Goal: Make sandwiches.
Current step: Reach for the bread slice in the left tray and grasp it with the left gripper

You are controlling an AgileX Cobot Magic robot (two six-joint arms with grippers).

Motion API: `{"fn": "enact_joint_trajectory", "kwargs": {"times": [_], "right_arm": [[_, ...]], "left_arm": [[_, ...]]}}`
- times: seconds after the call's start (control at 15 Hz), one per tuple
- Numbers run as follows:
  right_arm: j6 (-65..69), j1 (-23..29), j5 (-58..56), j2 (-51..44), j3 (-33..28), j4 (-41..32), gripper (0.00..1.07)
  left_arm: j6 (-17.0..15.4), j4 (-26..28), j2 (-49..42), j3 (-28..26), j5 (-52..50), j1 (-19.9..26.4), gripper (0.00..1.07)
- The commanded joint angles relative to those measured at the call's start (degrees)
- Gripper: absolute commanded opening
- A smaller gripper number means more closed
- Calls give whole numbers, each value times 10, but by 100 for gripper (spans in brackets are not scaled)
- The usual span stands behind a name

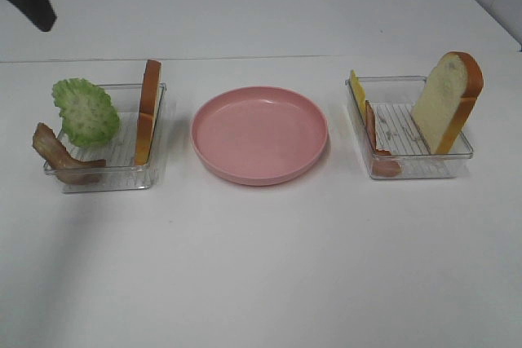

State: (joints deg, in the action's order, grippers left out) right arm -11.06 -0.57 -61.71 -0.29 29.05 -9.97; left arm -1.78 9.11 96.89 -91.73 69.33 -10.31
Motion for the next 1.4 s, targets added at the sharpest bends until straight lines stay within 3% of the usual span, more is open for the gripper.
{"fn": "enact_joint_trajectory", "kwargs": {"times": [0.07,0.27,0.47,0.8,1.4], "right_arm": [[-8,-5,5,-10,-1,0,88],[-8,-5,5,-10,-1,1,88],[-8,-5,5,-10,-1,0,88],[-8,-5,5,-10,-1,1,88],[-8,-5,5,-10,-1,0,88]], "left_arm": [[-46,-33,58,-56,44,-55,66],[-64,-41,118,-112,44,-93,66],[-111,-73,193,-160,44,-115,68],[-119,-96,252,-170,-9,-115,73],[-119,-101,309,-188,-54,-115,71]]}}
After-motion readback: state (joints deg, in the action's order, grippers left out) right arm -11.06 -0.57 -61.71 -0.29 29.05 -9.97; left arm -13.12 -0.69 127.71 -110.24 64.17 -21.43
